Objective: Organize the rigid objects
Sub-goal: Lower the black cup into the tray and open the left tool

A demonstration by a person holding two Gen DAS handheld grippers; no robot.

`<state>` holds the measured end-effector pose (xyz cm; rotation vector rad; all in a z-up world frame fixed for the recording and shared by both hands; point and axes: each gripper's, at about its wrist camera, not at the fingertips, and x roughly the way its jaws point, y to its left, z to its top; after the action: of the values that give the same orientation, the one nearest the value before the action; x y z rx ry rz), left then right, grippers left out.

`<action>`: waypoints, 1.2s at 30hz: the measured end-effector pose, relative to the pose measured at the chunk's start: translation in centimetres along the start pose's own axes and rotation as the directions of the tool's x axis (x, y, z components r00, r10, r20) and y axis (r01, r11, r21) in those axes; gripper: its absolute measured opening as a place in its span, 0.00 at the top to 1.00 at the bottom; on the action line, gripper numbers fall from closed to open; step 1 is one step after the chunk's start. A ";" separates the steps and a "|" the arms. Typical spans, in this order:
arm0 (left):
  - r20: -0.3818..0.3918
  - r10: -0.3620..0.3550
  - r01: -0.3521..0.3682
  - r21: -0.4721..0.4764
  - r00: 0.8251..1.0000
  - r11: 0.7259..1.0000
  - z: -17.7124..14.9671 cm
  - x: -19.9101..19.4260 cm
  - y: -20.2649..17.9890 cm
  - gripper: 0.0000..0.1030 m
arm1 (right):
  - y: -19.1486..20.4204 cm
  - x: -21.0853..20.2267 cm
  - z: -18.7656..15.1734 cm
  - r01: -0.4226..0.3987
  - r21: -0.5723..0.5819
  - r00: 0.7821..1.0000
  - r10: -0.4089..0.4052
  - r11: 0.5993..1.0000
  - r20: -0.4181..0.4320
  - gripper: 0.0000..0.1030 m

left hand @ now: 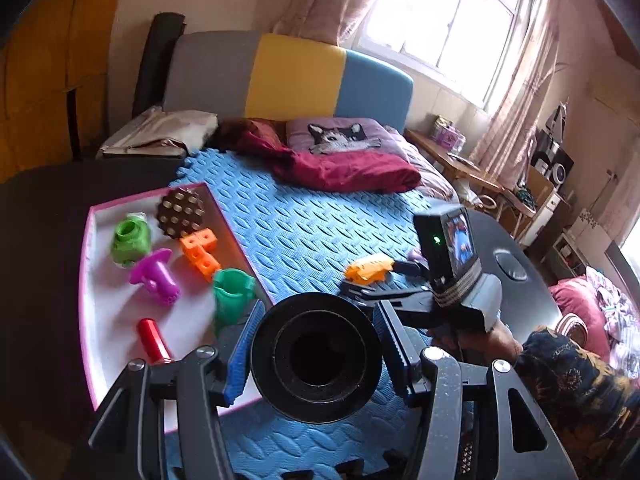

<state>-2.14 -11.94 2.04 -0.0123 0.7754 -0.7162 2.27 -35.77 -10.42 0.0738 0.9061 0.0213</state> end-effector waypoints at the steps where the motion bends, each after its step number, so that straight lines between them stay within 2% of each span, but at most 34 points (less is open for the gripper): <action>1: 0.010 0.011 -0.011 -0.008 1.000 1.000 0.2 -0.4 0.6 0.44 | 0.1 0.0 0.0 0.001 -0.001 1.000 -0.001 1.000 0.000 0.15; 7: 0.066 0.111 -0.104 -0.098 0.992 0.990 1.1 -3.4 5.3 0.44 | 0.2 0.0 -0.1 0.008 -0.006 1.000 -0.008 1.000 0.001 0.15; 11: 0.058 0.182 -0.169 -0.175 0.982 0.970 0.6 -4.7 9.2 0.45 | 0.2 0.0 -0.1 0.008 -0.006 1.000 -0.008 1.000 0.001 0.15; 16: 0.004 0.182 -0.173 -0.291 0.983 0.941 -1.6 -5.1 13.0 0.45 | 0.2 0.0 -0.1 0.009 -0.006 1.000 -0.009 1.000 0.001 0.15; 20: -0.021 0.135 -0.134 -0.351 0.991 0.927 -2.5 -4.5 14.2 0.45 | 0.2 0.0 -0.1 0.008 -0.006 1.000 -0.008 1.000 0.002 0.15; 27: -0.056 0.099 -0.113 -0.356 0.993 0.928 -2.6 -2.7 14.0 0.45 | 0.2 0.0 -0.1 0.009 -0.006 1.000 -0.009 1.000 0.002 0.15; 29: -0.084 0.098 -0.120 -0.329 0.992 0.937 -2.8 -2.0 13.6 0.45 | 0.2 0.0 -0.1 0.009 -0.006 1.000 -0.009 1.000 0.002 0.15; 33: -0.114 0.105 -0.134 -0.296 0.988 0.946 -3.1 -0.6 13.2 0.45 | 0.2 0.0 -0.1 0.009 -0.006 1.000 -0.009 1.000 0.002 0.15; 36: -0.142 0.140 -0.174 -0.264 0.980 0.949 -3.0 1.1 13.2 0.45 | 0.2 0.0 -0.1 0.010 -0.006 1.000 -0.010 1.000 0.002 0.15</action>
<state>4.20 -1.69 -4.30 -0.1585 0.9777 -0.4561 2.18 -35.53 -10.44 0.0633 0.9039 0.0149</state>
